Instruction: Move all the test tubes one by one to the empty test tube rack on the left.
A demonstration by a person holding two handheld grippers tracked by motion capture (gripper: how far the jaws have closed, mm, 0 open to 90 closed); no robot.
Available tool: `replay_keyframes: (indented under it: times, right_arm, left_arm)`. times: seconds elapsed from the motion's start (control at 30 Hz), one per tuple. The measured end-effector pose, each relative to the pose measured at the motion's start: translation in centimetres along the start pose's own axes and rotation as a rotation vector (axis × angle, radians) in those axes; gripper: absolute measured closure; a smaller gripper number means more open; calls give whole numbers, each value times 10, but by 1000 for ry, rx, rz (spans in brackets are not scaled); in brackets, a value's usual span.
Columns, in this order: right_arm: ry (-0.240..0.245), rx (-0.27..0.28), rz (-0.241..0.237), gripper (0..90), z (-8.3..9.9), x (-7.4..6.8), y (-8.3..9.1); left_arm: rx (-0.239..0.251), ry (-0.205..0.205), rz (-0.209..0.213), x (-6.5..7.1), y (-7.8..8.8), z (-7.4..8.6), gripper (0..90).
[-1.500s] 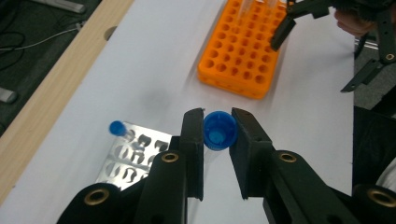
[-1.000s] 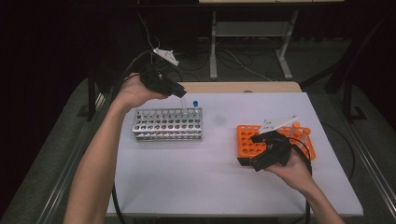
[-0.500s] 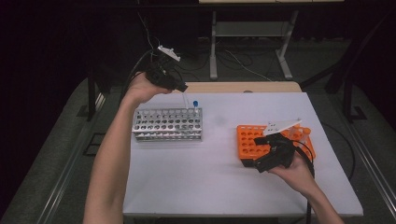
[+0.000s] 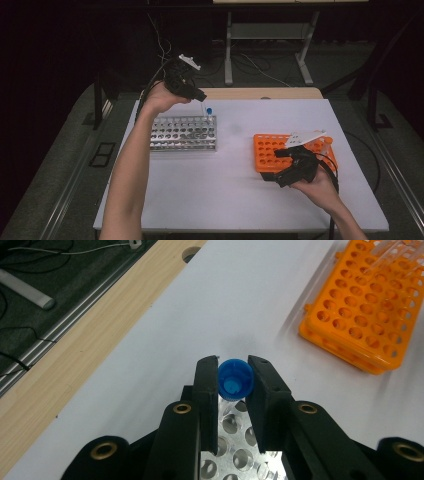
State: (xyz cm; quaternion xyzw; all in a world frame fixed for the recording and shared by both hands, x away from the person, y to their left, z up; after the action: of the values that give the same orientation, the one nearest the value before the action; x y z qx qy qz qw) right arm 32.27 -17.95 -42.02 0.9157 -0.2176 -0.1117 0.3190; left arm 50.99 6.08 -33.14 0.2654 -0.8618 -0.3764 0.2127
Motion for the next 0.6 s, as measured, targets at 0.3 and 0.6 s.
replay_keyframes:
  times: [0.3,0.6]
  right_arm:
    - [-7,2,4,2,3,2,2]
    - [-15,10,15,2,6,3,6]
  left_arm:
    - [2,16,10,-5,-10,4,746]
    - [-2,16,-9,-7,-9,4,746]
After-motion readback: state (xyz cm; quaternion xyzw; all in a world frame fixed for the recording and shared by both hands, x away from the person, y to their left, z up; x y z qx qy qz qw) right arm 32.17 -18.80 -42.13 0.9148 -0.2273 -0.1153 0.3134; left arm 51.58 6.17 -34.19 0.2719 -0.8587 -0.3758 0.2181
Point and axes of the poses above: each handheld gripper's, and its own axes: y roughly backward along the jaws, z roughly out of its underside, x roughly to its right, the point moved 8 cm from there along -y, roughly forward along the jaws, and after that the axes turned 12 degrees about y, right-handed, at the moved point
